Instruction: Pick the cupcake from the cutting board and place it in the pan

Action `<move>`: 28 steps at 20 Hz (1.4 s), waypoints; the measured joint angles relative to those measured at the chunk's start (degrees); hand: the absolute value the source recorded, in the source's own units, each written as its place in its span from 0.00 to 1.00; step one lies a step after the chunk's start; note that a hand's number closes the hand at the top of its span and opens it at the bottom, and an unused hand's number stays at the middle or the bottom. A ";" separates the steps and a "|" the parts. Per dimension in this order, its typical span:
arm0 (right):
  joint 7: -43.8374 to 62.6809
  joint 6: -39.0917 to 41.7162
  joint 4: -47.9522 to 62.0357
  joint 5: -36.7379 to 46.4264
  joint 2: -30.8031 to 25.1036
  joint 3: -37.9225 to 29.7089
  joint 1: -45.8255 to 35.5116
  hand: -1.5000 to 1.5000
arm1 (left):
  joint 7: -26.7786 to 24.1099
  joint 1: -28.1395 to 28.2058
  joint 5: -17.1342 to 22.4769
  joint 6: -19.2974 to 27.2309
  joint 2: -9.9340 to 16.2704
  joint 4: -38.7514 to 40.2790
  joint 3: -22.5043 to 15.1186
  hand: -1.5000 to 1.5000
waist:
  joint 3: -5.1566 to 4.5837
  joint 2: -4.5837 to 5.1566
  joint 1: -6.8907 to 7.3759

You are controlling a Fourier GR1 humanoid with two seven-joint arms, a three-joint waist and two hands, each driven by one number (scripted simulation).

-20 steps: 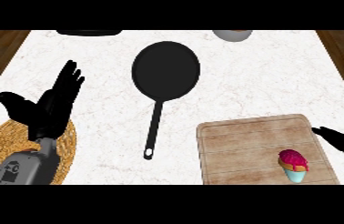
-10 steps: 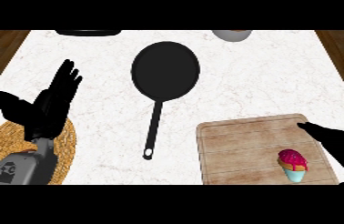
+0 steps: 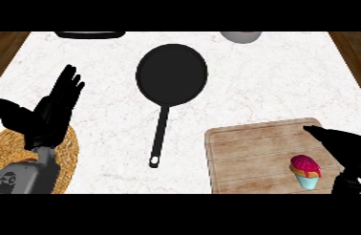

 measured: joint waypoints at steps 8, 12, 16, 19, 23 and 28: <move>-1.19 0.96 3.74 5.10 5.39 0.41 1.08 0.00 | 0.38 0.73 -1.26 -0.59 -0.88 -0.77 0.67 0.50 | 0.02 -0.08 -0.33; -3.27 1.12 5.48 9.45 7.96 -0.44 3.95 0.00 | -0.06 1.38 -1.37 -1.75 -1.35 -0.49 1.52 0.50 | 0.02 -0.11 -0.51; -4.10 1.38 7.91 12.35 11.37 -1.30 4.89 0.00 | 0.79 0.61 -1.98 -1.95 -1.79 -0.43 2.10 0.50 | 0.02 -0.11 -0.52; -5.67 2.31 10.72 14.55 14.34 -2.02 5.01 1.00 | 1.48 0.42 -2.65 -1.94 -2.30 -0.96 2.40 0.50 | 0.02 -0.10 -0.47; -10.11 3.31 11.69 19.50 15.88 -3.22 6.15 1.00 | 2.21 0.21 -3.46 -2.11 -2.88 -1.67 2.96 0.50 | -0.24 -0.30 -0.56; -13.43 3.08 12.99 24.76 18.24 -5.17 6.85 1.00 | 2.28 0.76 -3.81 -3.25 -3.26 -2.02 3.78 0.50 | -0.50 -0.46 -0.57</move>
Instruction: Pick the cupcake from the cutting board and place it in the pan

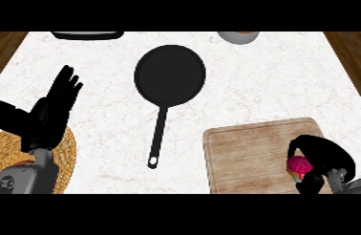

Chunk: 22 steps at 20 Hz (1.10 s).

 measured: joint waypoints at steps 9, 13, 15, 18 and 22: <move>-2.57 -0.09 -4.07 4.28 1.43 -5.34 1.88 1.00 | 0.82 -0.11 -0.99 -0.59 -0.96 -0.21 0.77 0.50 | 0.33 0.17 -0.23; 5.72 -4.02 -5.91 10.63 11.95 0.60 -6.50 1.00 | 1.41 -1.69 -1.42 -0.99 -1.80 0.10 -0.99 0.50 | 0.32 0.59 2.53; 7.81 -5.99 -5.65 13.74 16.66 2.91 -10.91 1.00 | 1.38 -2.43 -1.39 -1.52 -2.15 0.12 -1.82 0.50 | 0.19 0.85 5.01; 10.35 -8.37 -4.10 19.53 22.19 5.58 -17.97 1.00 | 1.54 -3.45 -1.45 -2.30 -2.48 0.23 -3.03 0.50 | -0.02 0.95 7.78; 13.10 -10.56 -0.33 28.66 28.22 8.30 -28.07 1.00 | 1.55 -4.43 -1.54 -2.95 -2.96 0.68 -4.15 0.50 | -0.23 0.82 9.58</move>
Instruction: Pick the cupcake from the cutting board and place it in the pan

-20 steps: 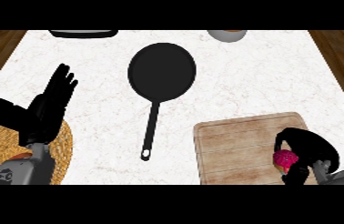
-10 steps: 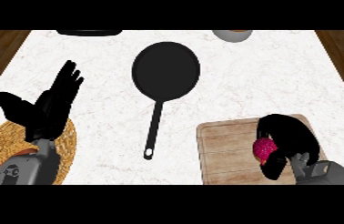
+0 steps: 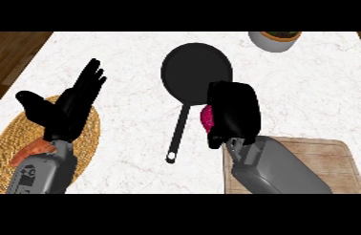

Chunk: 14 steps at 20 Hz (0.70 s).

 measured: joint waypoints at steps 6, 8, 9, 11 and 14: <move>3.49 -2.46 9.24 9.84 7.60 1.54 -13.71 1.00 | 0.35 -1.31 -0.63 0.17 -0.53 0.66 -0.89 0.50 | 0.09 0.12 0.62; 4.45 -3.37 12.48 10.91 8.64 1.07 -17.62 1.00 | 0.52 -1.94 -0.73 0.23 -0.69 0.87 -1.05 0.50 | 0.15 0.30 0.70; 4.76 -3.88 14.25 11.36 9.01 0.56 -19.49 1.00 | 0.51 -2.24 -0.80 0.33 -0.93 1.04 -1.18 0.50 | 0.17 0.46 0.76; 5.76 -5.18 17.38 12.07 9.52 -0.21 -22.77 1.00 | 0.19 -2.50 -0.89 0.49 -1.19 1.32 -1.18 0.50 | 0.22 0.60 0.75; 6.96 -7.38 22.19 12.81 9.93 -1.48 -26.97 1.00 | -0.04 -3.22 -1.31 0.74 -1.12 2.09 -1.00 0.50 | 0.30 0.85 0.43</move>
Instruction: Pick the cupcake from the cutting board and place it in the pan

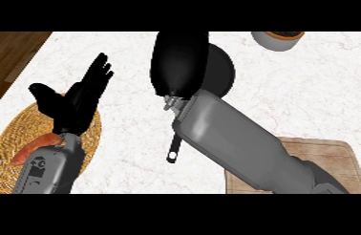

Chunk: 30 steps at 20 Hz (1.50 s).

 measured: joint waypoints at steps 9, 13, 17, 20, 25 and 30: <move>1.20 -7.46 12.86 0.53 0.39 -3.16 -7.07 1.00 | -1.24 -0.02 0.09 0.39 0.46 1.83 1.90 0.50 | 0.21 0.08 -2.48; 0.43 -12.16 17.72 1.05 0.47 -4.51 -7.35 1.00 | -1.47 0.42 -0.41 1.35 -0.02 1.66 2.03 0.50 | 0.31 -0.06 -3.87; -2.02 -18.18 22.30 0.68 0.59 -5.19 -5.44 1.00 | -1.46 1.39 0.13 1.03 0.72 1.37 3.17 0.50 | 0.37 -0.26 -5.21; -4.48 -24.47 26.58 -0.21 0.65 -5.80 -4.19 1.00 | -1.24 2.24 0.42 0.86 0.83 0.32 3.38 0.50 | 0.41 -0.20 -5.24; -9.36 -34.18 34.69 -3.43 0.84 -6.91 -3.16 1.00 | -2.06 3.11 0.28 0.57 0.86 0.09 3.55 0.50 | 0.43 0.07 -5.02; -11.70 -39.12 42.78 -7.35 1.00 -7.97 -2.95 1.00 | -2.04 2.69 0.50 0.22 0.82 0.41 3.78 0.50 | 0.45 0.28 -4.78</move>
